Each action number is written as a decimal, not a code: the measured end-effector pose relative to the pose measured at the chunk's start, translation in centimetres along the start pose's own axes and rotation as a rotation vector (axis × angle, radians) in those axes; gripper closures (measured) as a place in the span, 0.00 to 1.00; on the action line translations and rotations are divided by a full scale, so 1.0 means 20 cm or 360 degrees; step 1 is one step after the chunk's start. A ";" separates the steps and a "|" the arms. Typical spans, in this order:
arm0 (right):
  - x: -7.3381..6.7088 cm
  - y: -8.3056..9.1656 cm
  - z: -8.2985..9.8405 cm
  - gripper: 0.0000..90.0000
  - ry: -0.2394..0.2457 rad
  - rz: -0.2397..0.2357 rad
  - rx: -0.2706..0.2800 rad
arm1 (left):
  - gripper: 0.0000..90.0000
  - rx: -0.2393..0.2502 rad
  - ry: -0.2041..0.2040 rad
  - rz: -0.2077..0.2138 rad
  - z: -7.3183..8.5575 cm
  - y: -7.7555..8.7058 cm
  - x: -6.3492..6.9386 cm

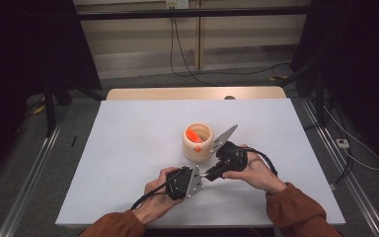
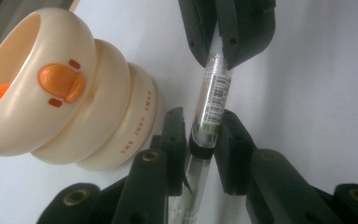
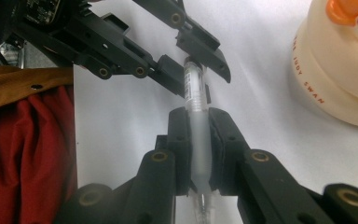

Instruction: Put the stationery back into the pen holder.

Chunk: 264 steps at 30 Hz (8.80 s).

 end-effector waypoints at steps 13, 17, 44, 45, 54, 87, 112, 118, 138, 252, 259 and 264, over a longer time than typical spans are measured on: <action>0.01 0.01 0.00 0.79 -0.0003 0.0010 0.0085 | 0.89 0.0049 0.0110 0.0088 0.01 -0.02 0.02; 0.01 0.02 0.01 0.65 -0.0020 0.0052 0.0101 | 0.89 0.0061 0.0119 0.0084 0.01 -0.01 0.00; 0.03 0.10 0.20 0.13 -0.0243 0.0396 0.0222 | 0.89 0.0252 0.0595 0.0264 0.09 0.07 -0.11; 0.03 0.10 0.21 0.13 -0.0254 0.0416 0.0229 | 0.89 0.0269 0.0625 0.0278 0.09 0.08 -0.12; 0.03 0.14 0.31 0.14 -0.0346 0.0458 0.0282 | 0.89 0.0286 0.0750 0.0368 0.11 0.11 -0.15; -0.06 0.26 0.63 0.07 -0.0598 0.1096 0.0629 | 0.89 0.0492 0.1031 0.0258 0.15 0.29 -0.36; -0.11 0.26 0.80 0.08 -0.0634 0.1090 0.0711 | 0.89 0.0641 0.1124 0.0182 -0.04 0.25 -0.61; -0.11 0.26 0.80 0.08 -0.0656 0.1077 0.0717 | 0.89 0.0617 0.1149 0.0176 -0.08 0.19 -0.67; -0.11 0.25 0.80 0.07 -0.0654 0.1048 0.0708 | 0.88 0.0643 0.1121 0.0086 -0.17 -0.07 -0.79; -0.10 0.24 0.80 0.08 -0.0663 0.1062 0.0721 | 0.07 0.0309 0.1136 -0.0064 0.23 0.30 -0.48; -0.10 0.24 0.79 0.08 -0.0660 0.1062 0.0717 | 0.07 0.0317 0.1156 -0.0071 0.30 0.35 -0.44; -0.10 0.24 0.79 0.08 -0.0659 0.1063 0.0714 | 0.07 0.0296 0.1196 -0.0078 0.36 0.37 -0.41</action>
Point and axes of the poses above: each handheld gripper's, and its own axes: y roughly backward along the jaws, z roughly out of its underside, x roughly to its right, the point moved 2 cm from there along -y, roughly forward along the jaws, and after that the axes turned 2 degrees about y, right-handed, at the moved point
